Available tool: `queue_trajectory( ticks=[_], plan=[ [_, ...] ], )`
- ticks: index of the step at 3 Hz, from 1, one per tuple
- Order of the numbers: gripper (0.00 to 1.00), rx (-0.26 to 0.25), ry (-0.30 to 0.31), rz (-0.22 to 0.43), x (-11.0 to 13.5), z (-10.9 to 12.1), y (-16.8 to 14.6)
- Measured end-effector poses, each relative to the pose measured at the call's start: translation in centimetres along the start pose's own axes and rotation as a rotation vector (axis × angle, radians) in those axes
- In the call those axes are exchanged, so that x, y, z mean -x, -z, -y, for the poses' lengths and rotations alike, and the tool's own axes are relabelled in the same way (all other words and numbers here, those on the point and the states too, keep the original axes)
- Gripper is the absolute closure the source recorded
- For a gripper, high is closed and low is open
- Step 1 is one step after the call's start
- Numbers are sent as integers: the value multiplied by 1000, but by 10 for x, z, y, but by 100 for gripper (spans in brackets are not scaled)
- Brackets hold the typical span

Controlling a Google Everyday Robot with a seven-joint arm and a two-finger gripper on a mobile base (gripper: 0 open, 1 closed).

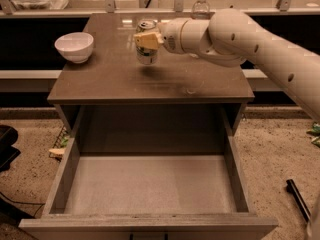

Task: Pick 7up can from top drawer and place on counter

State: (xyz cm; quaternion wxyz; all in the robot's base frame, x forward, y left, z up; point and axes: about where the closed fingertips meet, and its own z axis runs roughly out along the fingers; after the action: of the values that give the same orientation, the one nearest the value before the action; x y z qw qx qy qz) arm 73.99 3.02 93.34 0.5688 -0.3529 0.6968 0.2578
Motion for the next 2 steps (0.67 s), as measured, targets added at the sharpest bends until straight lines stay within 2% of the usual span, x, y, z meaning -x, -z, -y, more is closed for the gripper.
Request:
queue_trajectory(
  ticks=[1, 2],
  plan=[
    [100, 4, 50, 22, -27, 21, -28],
    [100, 49, 72, 2, -44, 28, -56]
  ],
)
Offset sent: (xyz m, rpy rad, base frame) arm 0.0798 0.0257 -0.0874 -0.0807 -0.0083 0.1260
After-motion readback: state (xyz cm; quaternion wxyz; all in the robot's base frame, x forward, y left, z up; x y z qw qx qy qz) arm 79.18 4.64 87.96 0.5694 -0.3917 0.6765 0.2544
